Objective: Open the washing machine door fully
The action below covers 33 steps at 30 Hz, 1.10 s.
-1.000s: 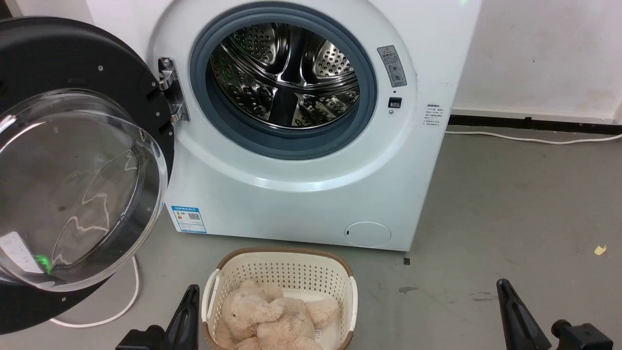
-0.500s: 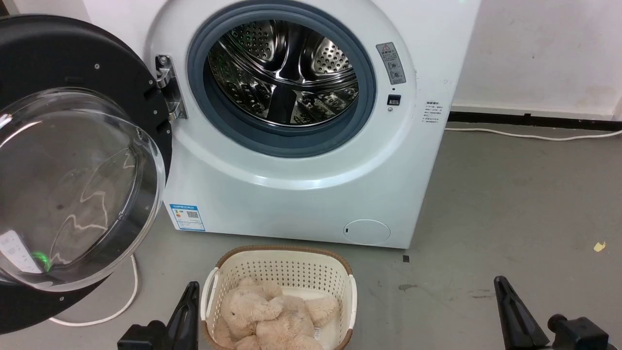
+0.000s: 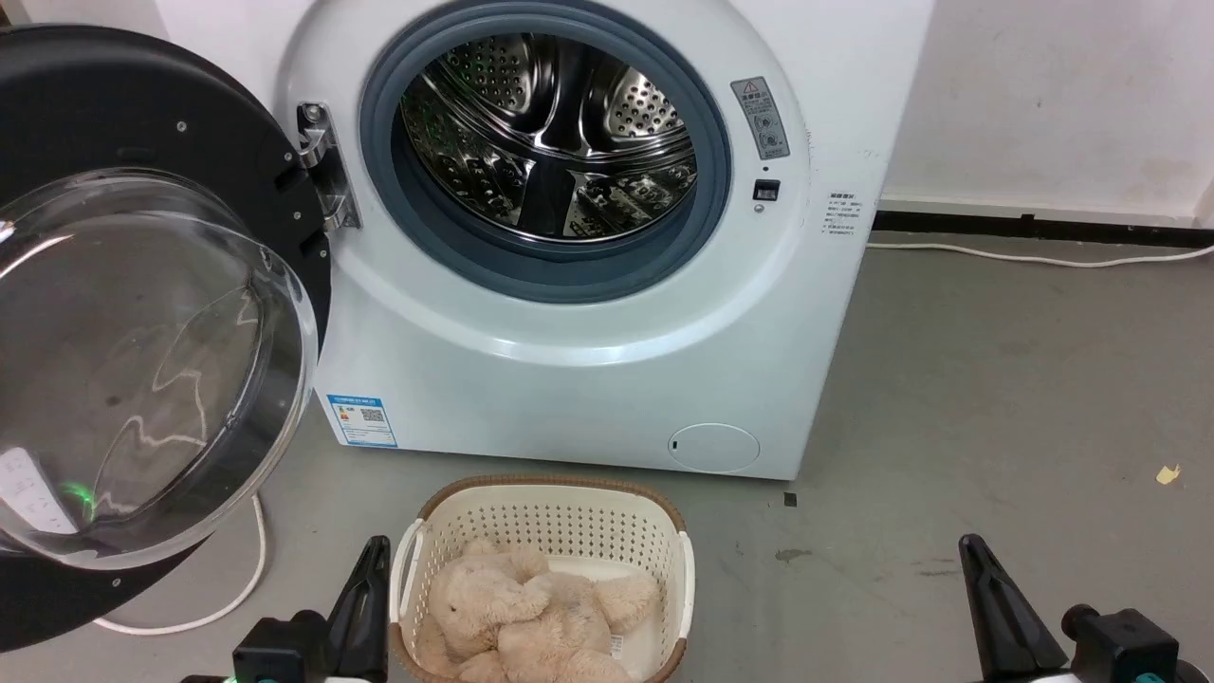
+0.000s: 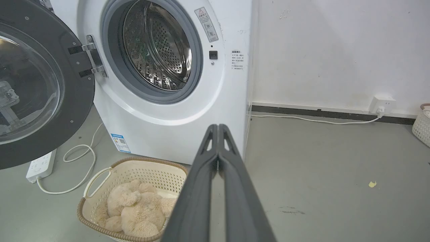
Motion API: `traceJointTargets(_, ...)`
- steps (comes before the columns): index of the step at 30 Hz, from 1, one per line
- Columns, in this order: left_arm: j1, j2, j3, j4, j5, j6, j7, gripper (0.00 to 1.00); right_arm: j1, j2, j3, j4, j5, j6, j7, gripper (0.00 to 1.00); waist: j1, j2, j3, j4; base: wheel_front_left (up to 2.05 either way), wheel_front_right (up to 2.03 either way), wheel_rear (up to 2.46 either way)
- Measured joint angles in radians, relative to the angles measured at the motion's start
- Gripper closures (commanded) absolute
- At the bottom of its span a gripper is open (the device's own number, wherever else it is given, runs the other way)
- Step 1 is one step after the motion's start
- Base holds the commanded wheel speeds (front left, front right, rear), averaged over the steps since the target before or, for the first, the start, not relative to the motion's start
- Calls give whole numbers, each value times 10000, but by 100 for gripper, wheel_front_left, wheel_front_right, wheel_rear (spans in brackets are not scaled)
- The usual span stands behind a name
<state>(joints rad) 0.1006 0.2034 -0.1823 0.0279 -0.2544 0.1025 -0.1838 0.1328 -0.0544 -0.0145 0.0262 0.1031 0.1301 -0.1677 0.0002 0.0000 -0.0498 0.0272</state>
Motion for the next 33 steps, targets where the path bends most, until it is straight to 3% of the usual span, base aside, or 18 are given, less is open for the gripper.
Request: traceJointTargets(33, -258, -562, 648, -86, 880, -351, 660, 100, -463, 0, 48, -59, -337, 0, 616, 100, -1, 0, 183, -100, 0, 0, 0)
